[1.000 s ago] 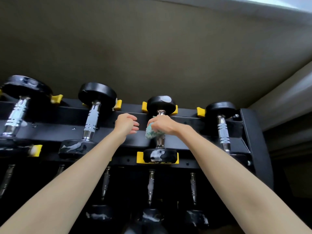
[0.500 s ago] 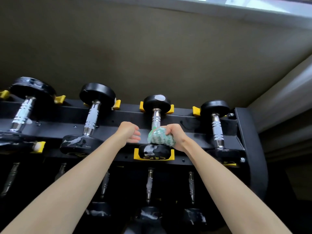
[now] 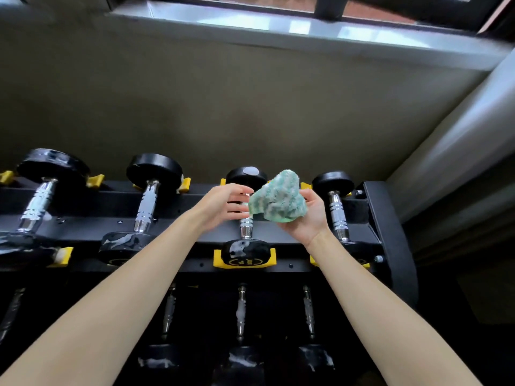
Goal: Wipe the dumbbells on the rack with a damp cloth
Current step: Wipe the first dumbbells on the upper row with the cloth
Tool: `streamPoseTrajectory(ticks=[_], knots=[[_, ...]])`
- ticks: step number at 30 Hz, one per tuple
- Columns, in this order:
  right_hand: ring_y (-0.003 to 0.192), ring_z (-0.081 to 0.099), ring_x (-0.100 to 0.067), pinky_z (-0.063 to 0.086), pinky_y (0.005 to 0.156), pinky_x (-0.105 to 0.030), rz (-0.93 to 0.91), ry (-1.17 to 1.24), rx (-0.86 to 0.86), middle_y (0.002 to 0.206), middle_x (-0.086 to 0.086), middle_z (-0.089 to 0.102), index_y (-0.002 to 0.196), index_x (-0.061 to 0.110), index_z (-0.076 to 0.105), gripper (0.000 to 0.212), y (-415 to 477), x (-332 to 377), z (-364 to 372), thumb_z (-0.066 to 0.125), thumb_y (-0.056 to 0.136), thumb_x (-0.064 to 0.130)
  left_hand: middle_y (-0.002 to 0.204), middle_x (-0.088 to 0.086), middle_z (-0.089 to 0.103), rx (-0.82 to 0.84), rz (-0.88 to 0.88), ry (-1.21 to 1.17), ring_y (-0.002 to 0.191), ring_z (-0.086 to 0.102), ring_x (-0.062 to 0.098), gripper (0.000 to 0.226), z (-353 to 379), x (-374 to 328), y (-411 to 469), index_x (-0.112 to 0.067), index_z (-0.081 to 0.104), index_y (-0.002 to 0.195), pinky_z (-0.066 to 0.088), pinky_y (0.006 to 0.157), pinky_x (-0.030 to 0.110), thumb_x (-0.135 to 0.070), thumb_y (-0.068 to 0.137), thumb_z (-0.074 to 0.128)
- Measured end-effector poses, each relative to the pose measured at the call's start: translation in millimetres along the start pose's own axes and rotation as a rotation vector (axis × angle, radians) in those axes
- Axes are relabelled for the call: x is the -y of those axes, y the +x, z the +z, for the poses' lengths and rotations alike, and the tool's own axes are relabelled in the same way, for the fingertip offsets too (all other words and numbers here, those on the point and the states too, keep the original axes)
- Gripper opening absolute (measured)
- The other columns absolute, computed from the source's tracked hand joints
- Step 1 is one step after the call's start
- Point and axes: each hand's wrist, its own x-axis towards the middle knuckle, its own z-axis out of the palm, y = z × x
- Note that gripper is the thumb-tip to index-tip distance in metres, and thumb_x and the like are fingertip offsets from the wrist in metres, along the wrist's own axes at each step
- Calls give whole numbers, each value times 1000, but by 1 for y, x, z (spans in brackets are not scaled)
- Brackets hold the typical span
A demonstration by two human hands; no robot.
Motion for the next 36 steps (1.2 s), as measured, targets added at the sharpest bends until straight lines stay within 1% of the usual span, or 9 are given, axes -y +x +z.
streamPoseTrajectory(ticks=[2,5,9,13,21,27,30,32,36], knots=[[102,64,-37,51,91,-47,-10,33,55,118,-23,61,106,-6,68,50,-6,4,1,69,59,12,105,17,67,192,-32,-43,91,66,31,34,6,-9,-7,-6,64,97,56,81,38,-30,97,40],[100,65,-39,56,82,-48,-23,94,133,117,-26,61,112,-5,64,71,-12,7,-4,81,45,5,105,15,67,272,-37,99,90,68,29,27,9,-14,-13,-6,63,102,58,76,33,-29,89,55],[107,61,-40,52,90,-48,-56,46,154,125,-25,57,125,-1,53,81,-22,13,-6,76,47,2,99,11,69,136,68,157,87,67,21,10,11,-14,-15,-5,63,92,57,76,27,-12,91,57],[108,57,-31,48,91,-42,-52,-266,103,123,-16,58,122,7,54,64,-32,14,-1,60,60,-4,89,8,66,21,166,-12,77,64,21,9,17,-19,-18,-12,57,86,56,66,29,-9,93,52],[88,60,-16,53,76,-32,-195,-721,-265,98,-3,59,114,13,51,37,-26,-4,3,54,83,-7,79,-2,61,-322,696,655,74,55,20,11,46,-25,-26,-15,66,87,46,70,27,-10,86,57],[86,59,-21,57,69,-29,-119,-192,-244,96,-12,59,109,1,55,22,-17,-9,4,42,91,-1,101,12,54,-102,965,1254,70,57,33,14,54,-4,-28,-9,67,97,43,55,37,-14,88,59],[102,54,-35,47,95,-40,-112,193,-119,111,-22,54,119,-9,50,45,-21,-1,-3,39,78,6,103,11,53,26,902,1288,72,52,24,21,44,8,-22,-11,68,106,40,60,32,-13,87,59],[114,51,-36,39,106,-42,-88,162,-86,120,-23,53,127,-7,47,53,-23,4,0,48,79,15,108,1,52,140,816,1264,79,48,15,35,39,11,-21,-15,66,116,43,72,28,-7,84,56],[101,61,-25,51,88,-37,-117,-59,-134,111,-14,61,116,1,55,25,-14,7,9,49,94,12,95,0,63,44,706,999,73,53,7,28,40,2,-22,-10,72,100,43,70,15,-3,82,52]])
